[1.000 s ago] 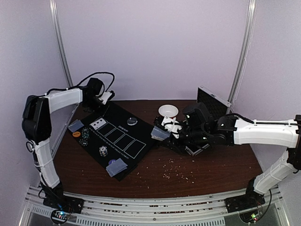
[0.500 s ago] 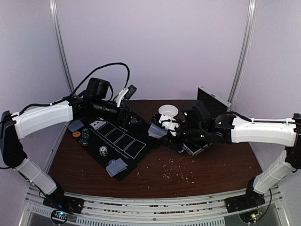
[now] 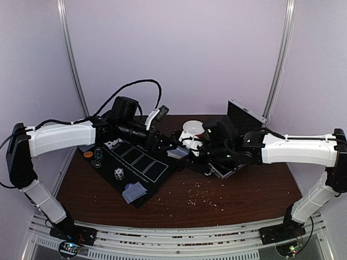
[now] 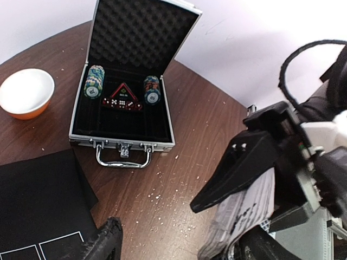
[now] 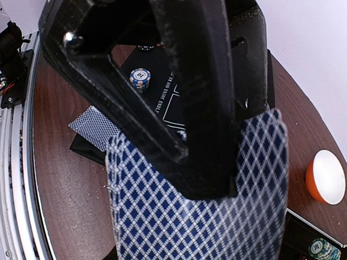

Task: Distribute texas hold em gaming equipment
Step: Pick up the poker card from the face-down deck piles, then flop the poker card into the community card area, then adjust the poker card in the community card area.

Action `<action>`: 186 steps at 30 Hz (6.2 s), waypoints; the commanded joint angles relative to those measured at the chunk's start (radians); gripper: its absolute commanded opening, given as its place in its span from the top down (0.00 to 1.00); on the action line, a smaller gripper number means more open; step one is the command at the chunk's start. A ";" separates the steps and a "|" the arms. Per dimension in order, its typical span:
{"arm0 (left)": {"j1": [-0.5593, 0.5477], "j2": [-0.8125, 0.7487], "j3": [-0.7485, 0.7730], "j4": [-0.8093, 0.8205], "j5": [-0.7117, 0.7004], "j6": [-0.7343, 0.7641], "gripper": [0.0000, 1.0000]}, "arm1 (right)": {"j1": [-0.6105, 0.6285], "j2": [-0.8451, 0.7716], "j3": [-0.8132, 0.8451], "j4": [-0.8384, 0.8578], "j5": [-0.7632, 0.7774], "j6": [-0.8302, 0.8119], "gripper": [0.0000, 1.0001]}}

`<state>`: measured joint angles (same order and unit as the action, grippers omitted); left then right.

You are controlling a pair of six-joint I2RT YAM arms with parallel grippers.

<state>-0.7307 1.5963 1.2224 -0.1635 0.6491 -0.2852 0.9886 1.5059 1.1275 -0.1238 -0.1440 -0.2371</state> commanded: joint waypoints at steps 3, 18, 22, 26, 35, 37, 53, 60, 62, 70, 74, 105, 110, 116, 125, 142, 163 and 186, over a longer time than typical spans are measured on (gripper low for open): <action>-0.004 0.004 0.043 -0.004 -0.085 0.005 0.37 | 0.006 -0.008 0.020 0.022 0.000 -0.006 0.61; -0.005 -0.061 0.026 -0.080 -0.122 0.060 0.67 | 0.005 -0.016 0.012 0.018 0.014 -0.012 0.61; -0.005 -0.072 0.019 -0.073 -0.085 0.061 0.75 | 0.006 -0.014 0.013 0.018 0.011 -0.010 0.61; -0.004 -0.078 0.011 -0.061 -0.038 0.060 0.84 | 0.006 -0.013 0.013 0.018 0.011 -0.010 0.61; -0.005 -0.123 0.008 -0.076 -0.020 0.094 1.00 | 0.003 -0.022 0.004 0.020 0.024 -0.014 0.61; -0.003 -0.137 0.006 -0.078 -0.020 0.109 1.00 | 0.003 -0.025 -0.002 0.021 0.028 -0.013 0.61; 0.159 -0.201 0.066 -0.249 -0.040 0.243 1.00 | -0.023 -0.051 -0.042 0.028 0.028 -0.005 0.61; 0.313 -0.224 0.101 -0.302 -0.067 0.315 1.00 | -0.027 -0.057 -0.048 0.029 0.022 -0.007 0.61; 0.326 -0.213 0.123 -0.331 -0.088 0.350 1.00 | -0.028 -0.058 -0.048 0.028 0.021 -0.008 0.61; 0.336 -0.055 0.150 -0.301 -0.774 0.666 1.00 | -0.027 -0.072 -0.059 0.039 0.006 -0.018 0.61; 0.336 -0.003 0.001 -0.025 -0.867 0.944 1.00 | -0.028 -0.081 -0.067 0.043 0.000 -0.019 0.61; 0.398 0.274 -0.221 0.196 -0.732 1.472 0.97 | -0.029 -0.109 -0.071 0.004 -0.002 -0.012 0.61; 0.417 0.272 -0.201 0.122 -0.720 1.490 0.93 | -0.029 -0.115 -0.072 0.006 -0.001 -0.009 0.61; 0.418 0.254 -0.197 0.083 -0.708 1.480 0.78 | -0.028 -0.120 -0.074 0.002 0.002 -0.010 0.61; 0.421 0.226 -0.081 -0.120 -0.700 1.377 0.58 | -0.029 -0.123 -0.078 0.002 0.009 -0.013 0.60; 0.450 0.402 0.347 -0.388 -0.578 0.262 0.02 | -0.029 -0.108 -0.087 0.017 0.007 -0.015 0.60; 0.436 0.508 0.226 -0.337 -0.624 0.231 0.29 | -0.029 -0.100 -0.084 0.009 0.015 -0.015 0.61; 0.457 0.505 0.291 -0.363 -0.615 0.249 0.25 | -0.029 -0.111 -0.092 0.001 0.027 -0.023 0.61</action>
<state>-0.2855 2.1098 1.4937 -0.5472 0.0059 -0.0425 0.9634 1.4086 1.0405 -0.1257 -0.1364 -0.2584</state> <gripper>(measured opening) 0.756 0.393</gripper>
